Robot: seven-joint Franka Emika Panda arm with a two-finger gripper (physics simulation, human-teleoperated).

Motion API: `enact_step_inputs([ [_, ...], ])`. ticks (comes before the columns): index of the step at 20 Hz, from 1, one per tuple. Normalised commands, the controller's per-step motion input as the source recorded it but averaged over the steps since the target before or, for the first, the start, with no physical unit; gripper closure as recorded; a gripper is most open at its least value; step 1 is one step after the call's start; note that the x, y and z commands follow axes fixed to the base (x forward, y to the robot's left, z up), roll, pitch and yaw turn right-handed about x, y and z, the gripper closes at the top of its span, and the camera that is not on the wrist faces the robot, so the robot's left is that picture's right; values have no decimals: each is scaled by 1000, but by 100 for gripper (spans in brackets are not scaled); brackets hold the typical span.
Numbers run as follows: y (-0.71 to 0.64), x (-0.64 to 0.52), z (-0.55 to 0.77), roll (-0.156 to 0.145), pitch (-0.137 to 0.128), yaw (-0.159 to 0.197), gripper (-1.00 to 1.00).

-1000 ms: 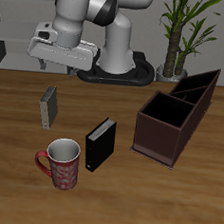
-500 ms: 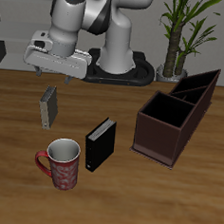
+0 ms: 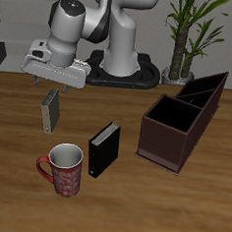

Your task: Place the yellow book into the left desk caddy's back compartment

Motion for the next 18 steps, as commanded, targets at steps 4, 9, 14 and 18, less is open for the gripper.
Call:
enact_step_inputs([
  [4, -97, 55, -351, -11, 29, -12, -100],
  [9, -30, 46, -295, -4, 41, -13, -100],
  [14, -95, -30, -235, 11, -7, -26, 100],
  [18, -186, 19, -242, -58, 50, -23, 100],
])
